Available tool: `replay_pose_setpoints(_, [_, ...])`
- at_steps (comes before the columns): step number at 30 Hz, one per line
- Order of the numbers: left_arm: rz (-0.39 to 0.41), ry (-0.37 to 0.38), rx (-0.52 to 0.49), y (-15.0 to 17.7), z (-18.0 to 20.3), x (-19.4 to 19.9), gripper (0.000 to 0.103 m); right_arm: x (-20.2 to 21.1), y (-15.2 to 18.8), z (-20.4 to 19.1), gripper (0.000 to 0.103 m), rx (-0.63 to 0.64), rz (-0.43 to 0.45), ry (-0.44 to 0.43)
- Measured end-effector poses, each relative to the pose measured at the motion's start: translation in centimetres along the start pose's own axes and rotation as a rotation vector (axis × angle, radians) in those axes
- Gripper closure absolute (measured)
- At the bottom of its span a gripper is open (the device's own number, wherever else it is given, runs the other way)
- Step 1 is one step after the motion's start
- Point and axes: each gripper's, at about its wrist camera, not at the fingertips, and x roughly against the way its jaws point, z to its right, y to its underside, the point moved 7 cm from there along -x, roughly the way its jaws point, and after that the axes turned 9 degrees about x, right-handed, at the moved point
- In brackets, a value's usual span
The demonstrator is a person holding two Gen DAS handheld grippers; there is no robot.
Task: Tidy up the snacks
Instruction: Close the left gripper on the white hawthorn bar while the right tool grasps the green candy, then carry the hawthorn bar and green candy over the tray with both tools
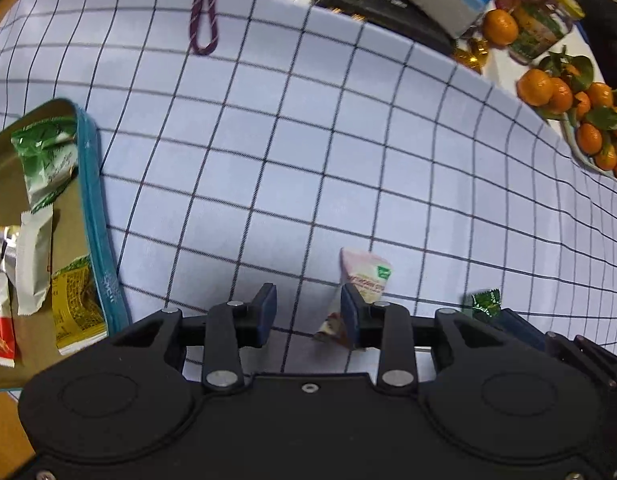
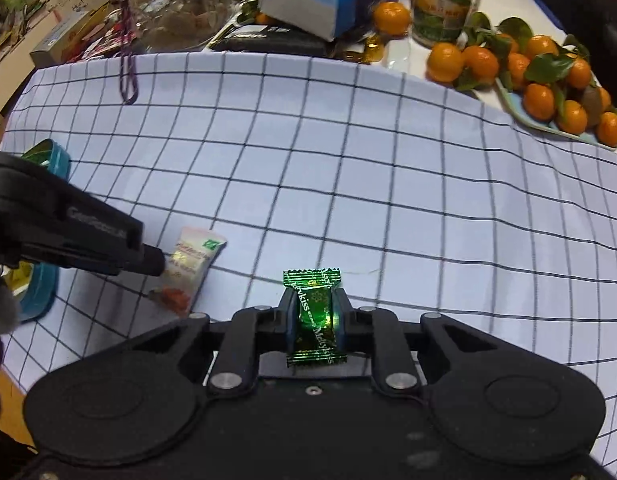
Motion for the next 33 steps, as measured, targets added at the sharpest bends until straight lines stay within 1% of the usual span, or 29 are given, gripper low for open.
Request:
replay_pose_setpoints(3, [0.016,0.014,-0.051,0.4,1.1,0.1,0.059,-0.1,0.1,1.5,0.083,-0.049,-0.004,0.007])
replay_pose_setpoints(6, [-0.002,0.036,-0.086,0.9,2.0,-0.1,0.059,-0.3,0.2,3.0,0.083,-0.121,-0.014,-0.01])
replay_pose_setpoints(8, [-0.009,0.04,-0.098,1.1,2.4,-0.2,0.059,-0.6,0.4,3.9,0.083,-0.185,-0.026,-0.034])
replay_pose_setpoints(11, [-0.007,0.034,-0.103,1.1,2.4,-0.3,0.059,-1.0,0.8,4.8,0.082,-0.289,-0.045,-0.097])
replay_pose_setpoints(13, [-0.011,0.029,-0.101,1.0,2.4,-0.6,0.059,-0.9,1.0,5.2,0.081,-0.33,-0.047,-0.116])
replay_pose_setpoints(17, [-0.02,0.017,-0.101,1.0,2.5,-1.4,0.059,-0.8,1.0,5.0,0.081,-0.33,-0.046,-0.112])
replay_pose_setpoints(24, [-0.002,-0.005,-0.135,1.1,3.2,-1.7,0.059,-0.8,1.1,4.2,0.08,-0.3,-0.035,-0.088])
replay_pose_setpoints(30, [0.0,0.001,-0.134,1.1,3.1,-1.7,0.06,-0.7,1.2,4.2,0.08,-0.278,-0.031,-0.081])
replay_pose_setpoints(31, [0.0,0.007,-0.132,1.0,3.1,-1.7,0.068,-0.7,1.2,4.2,0.08,-0.275,-0.033,-0.081])
replay_pose_setpoints(32, [-0.003,0.015,-0.133,1.1,3.2,-1.6,0.073,-0.7,1.2,4.2,0.08,-0.274,-0.037,-0.081])
replay_pose_setpoints(33, [-0.004,0.023,-0.133,1.1,3.2,-1.6,0.074,-0.7,1.2,4.2,0.08,-0.274,-0.042,-0.081])
